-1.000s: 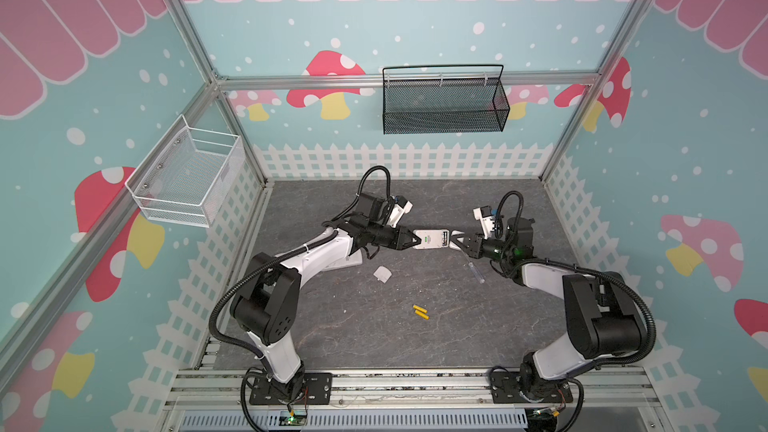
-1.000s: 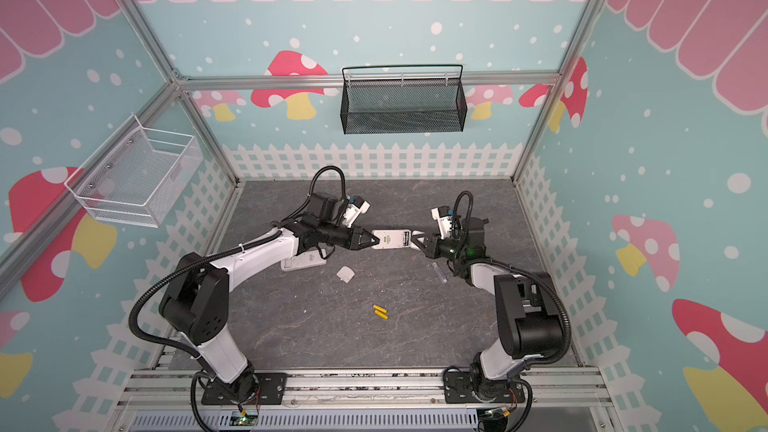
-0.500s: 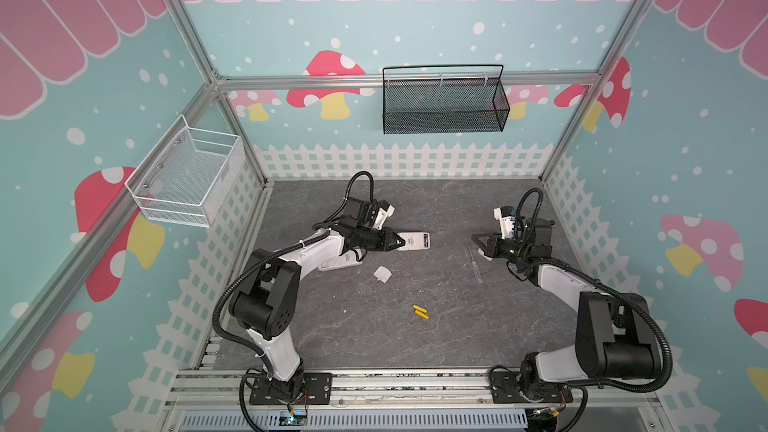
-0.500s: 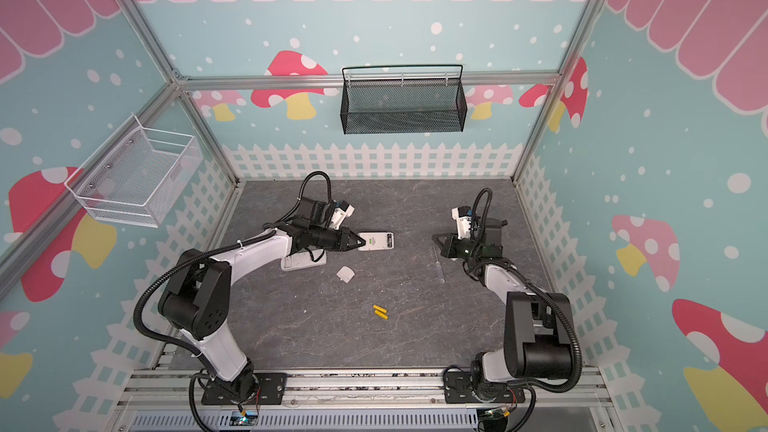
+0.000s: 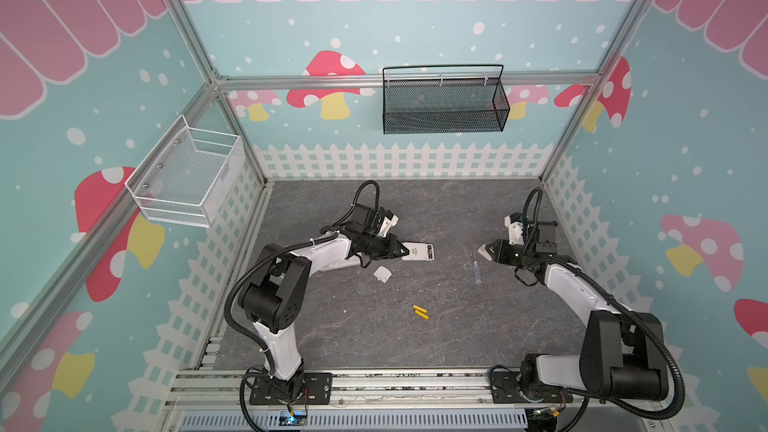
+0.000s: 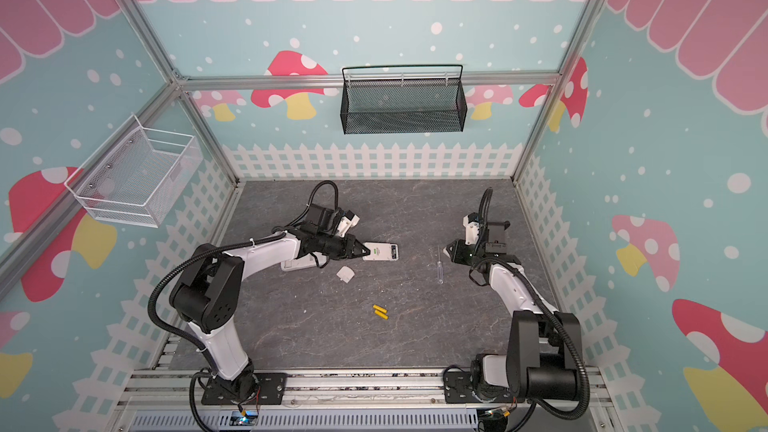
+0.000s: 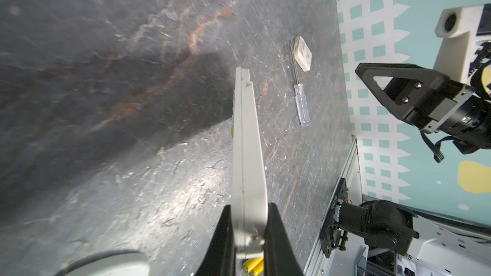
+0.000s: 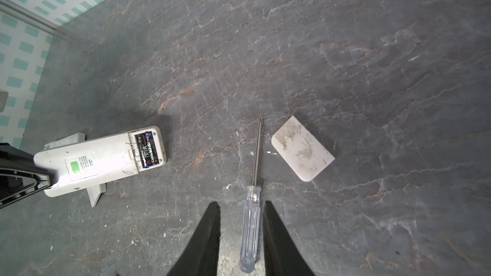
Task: Unload the batteries from the remote control
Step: 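Lower the white remote to the table with the left gripper while the right releases, then grasp the clear screwdriver handle with the right gripper while the left releases the remote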
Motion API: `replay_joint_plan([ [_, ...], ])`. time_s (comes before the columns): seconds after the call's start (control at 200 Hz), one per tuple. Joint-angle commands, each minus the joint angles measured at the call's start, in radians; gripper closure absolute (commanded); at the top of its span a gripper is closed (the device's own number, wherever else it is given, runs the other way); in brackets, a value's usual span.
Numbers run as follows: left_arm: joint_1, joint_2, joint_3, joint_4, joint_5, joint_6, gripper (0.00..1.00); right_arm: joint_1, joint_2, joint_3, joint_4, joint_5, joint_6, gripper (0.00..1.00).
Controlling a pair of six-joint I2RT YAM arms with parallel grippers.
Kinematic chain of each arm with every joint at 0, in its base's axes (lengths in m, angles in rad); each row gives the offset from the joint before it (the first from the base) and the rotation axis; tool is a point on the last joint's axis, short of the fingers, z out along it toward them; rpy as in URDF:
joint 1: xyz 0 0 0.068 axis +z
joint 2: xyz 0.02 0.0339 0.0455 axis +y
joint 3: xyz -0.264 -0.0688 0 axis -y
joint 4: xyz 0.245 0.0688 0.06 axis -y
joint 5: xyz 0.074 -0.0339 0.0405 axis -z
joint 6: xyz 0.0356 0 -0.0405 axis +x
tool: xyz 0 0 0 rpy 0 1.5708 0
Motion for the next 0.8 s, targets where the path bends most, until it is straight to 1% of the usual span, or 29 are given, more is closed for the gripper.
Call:
replay_joint_plan([
  [0.0,-0.005,0.03,0.011,-0.023,0.023,-0.015,1.0,0.039,-0.03,-0.034,-0.091,0.063,0.024,0.68],
  [0.11,-0.005,0.031,0.007,-0.036,0.021,-0.002,1.0,0.085,-0.067,-0.045,-0.14,0.124,0.046,0.64],
  [0.2,-0.003,0.045,0.013,-0.037,0.001,-0.005,0.9,0.122,-0.089,-0.079,-0.128,0.175,0.072,0.6],
  [0.31,0.007,0.066,0.039,-0.065,-0.015,0.007,0.87,0.15,-0.077,-0.099,-0.138,0.202,0.108,0.58],
  [0.425,0.015,0.108,0.078,-0.09,-0.017,0.026,0.78,0.175,-0.05,-0.135,-0.08,0.201,0.124,0.58],
  [0.5,0.022,0.135,0.116,-0.132,-0.037,0.031,0.76,0.181,-0.024,-0.13,-0.079,0.209,0.125,0.59],
  [0.59,0.029,0.154,0.169,-0.186,-0.046,0.082,0.72,0.193,-0.009,-0.137,-0.062,0.228,0.123,0.6],
  [0.726,0.03,0.185,0.216,-0.217,-0.1,0.103,0.69,0.197,0.046,-0.131,-0.045,0.246,0.119,0.61],
  [0.746,0.053,0.188,0.224,-0.224,-0.106,0.109,0.68,0.198,0.051,-0.126,-0.05,0.251,0.119,0.61],
  [0.796,0.06,0.194,0.24,-0.24,-0.114,0.123,0.65,0.203,0.06,-0.122,-0.046,0.255,0.117,0.62],
])
